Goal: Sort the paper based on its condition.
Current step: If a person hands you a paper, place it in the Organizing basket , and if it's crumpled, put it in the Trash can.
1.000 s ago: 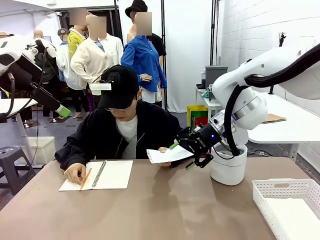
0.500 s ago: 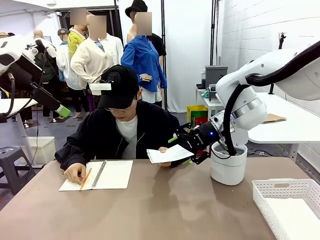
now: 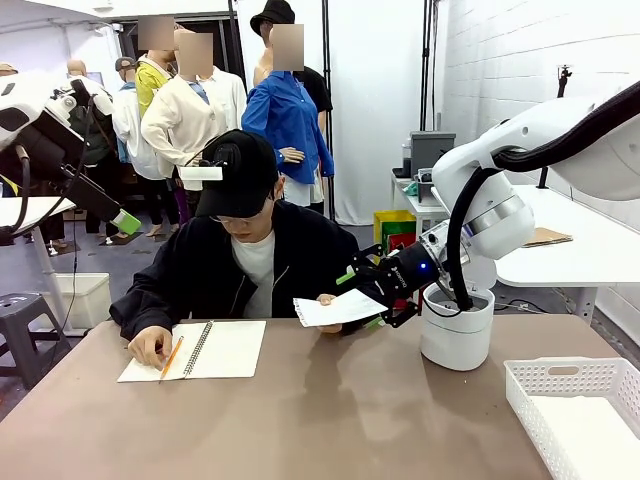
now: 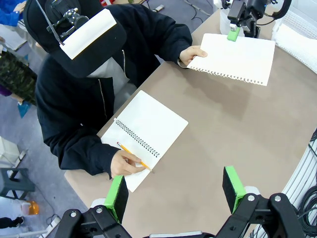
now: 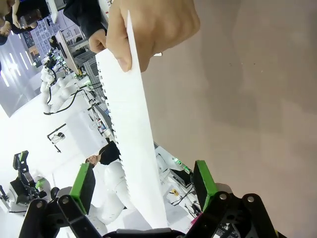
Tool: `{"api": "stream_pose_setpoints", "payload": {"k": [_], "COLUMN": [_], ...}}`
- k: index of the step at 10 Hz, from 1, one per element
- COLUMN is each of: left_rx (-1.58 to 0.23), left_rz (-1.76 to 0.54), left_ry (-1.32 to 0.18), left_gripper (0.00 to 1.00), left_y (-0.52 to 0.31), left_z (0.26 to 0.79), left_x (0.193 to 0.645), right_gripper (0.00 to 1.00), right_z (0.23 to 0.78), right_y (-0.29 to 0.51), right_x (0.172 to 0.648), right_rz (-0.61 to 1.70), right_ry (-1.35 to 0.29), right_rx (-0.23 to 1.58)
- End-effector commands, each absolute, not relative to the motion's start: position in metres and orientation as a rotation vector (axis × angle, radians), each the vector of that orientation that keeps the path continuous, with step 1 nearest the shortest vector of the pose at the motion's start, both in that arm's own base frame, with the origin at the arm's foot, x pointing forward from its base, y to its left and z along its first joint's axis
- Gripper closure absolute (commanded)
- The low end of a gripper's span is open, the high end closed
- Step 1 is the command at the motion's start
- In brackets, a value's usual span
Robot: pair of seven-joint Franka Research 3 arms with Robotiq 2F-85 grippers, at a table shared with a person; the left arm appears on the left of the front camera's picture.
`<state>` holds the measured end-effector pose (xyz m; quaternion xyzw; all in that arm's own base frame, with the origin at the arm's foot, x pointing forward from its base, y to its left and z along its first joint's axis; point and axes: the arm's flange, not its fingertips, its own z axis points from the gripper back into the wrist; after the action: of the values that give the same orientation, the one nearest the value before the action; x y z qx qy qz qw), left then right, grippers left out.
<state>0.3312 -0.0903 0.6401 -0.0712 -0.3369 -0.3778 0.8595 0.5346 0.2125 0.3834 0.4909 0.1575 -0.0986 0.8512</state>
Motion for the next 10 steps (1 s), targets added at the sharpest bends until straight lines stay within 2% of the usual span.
{"api": "stream_pose_setpoints", "payload": {"k": [1, 5, 10], "left_rx": [-0.140, -0.140, -0.140], "left_rz": [-0.789, -0.789, -0.789], "left_ry": [-0.701, -0.701, -0.701], "left_gripper": [0.00, 0.00, 0.00], "left_y": [-0.0900, -0.0900, -0.0900], "left_z": [0.6395, 0.6395, 0.6395], "left_x": [0.3302, 0.3302, 0.3302], "right_gripper": [0.20, 1.00, 1.00], "right_z": [0.3811, 0.3816, 0.3817], "right_y": [0.2099, 0.2090, 0.2090], "right_x": [0.5366, 0.5369, 0.5369], "right_rz": [-0.209, -0.214, -0.217], "right_ry": [0.318, 0.331, 0.340], "right_rx": [1.049, 1.053, 1.055]}}
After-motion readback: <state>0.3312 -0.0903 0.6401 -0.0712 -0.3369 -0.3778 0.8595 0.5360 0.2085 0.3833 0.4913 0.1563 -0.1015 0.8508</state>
